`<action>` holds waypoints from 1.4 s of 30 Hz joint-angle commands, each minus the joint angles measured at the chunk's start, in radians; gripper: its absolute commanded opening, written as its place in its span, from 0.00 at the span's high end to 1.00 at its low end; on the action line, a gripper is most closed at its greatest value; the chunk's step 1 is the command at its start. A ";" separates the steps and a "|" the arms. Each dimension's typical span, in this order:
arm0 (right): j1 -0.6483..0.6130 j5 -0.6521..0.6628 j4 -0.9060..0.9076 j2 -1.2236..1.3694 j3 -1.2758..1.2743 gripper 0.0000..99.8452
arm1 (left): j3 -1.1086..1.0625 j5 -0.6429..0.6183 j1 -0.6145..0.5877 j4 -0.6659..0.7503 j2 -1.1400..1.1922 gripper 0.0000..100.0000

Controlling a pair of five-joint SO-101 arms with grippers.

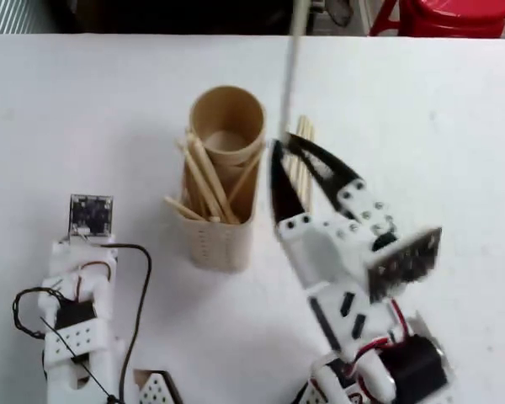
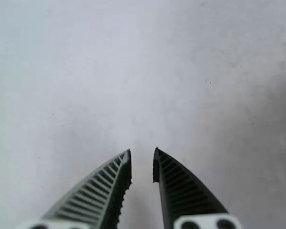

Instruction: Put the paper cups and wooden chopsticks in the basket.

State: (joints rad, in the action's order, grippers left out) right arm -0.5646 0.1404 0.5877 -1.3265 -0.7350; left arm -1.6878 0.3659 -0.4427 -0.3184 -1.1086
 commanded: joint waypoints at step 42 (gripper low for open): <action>0.518 0.195 0.311 0.409 -0.104 0.87 | 0.002 0.012 -0.008 -0.002 -0.016 0.90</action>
State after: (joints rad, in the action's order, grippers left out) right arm -0.0338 0.3138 0.9252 -1.0334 -0.7917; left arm -1.6878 0.3659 -0.4427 -0.3184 -1.1086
